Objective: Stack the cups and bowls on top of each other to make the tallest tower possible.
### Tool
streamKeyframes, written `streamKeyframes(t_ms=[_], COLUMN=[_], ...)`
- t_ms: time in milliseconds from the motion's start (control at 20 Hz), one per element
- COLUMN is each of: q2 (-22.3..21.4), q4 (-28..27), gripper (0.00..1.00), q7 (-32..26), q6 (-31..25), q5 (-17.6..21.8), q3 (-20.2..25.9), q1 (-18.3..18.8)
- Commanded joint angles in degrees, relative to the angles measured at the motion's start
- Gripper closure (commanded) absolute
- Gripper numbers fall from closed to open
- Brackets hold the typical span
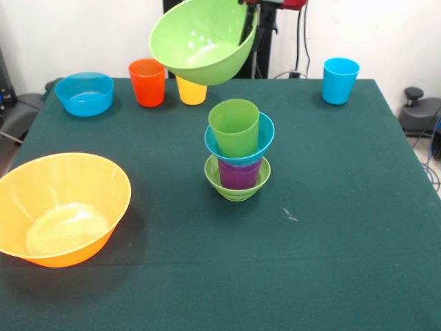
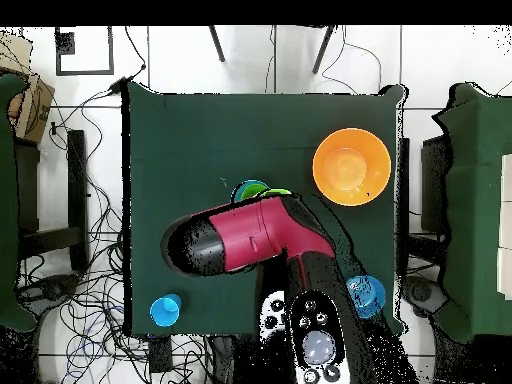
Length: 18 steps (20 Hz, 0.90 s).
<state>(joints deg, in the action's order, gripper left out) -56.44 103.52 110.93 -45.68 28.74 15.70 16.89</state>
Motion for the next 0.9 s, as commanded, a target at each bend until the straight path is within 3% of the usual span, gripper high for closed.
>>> streamKeyframes(t_ms=[50, 450, 900], q2=[-1.6, -5.3, 0.06], q4=[-2.96, -4.04, -10.68], gripper=[1.0, 1.0, 1.0], q7=[7.2, 0.88, 2.83], q6=[-3.66, -9.44, -10.74], q5=[-3.62, -6.73, -7.09], q3=[-2.08, -2.13, -0.57], q1=[-1.37, 1.29, 0.54])
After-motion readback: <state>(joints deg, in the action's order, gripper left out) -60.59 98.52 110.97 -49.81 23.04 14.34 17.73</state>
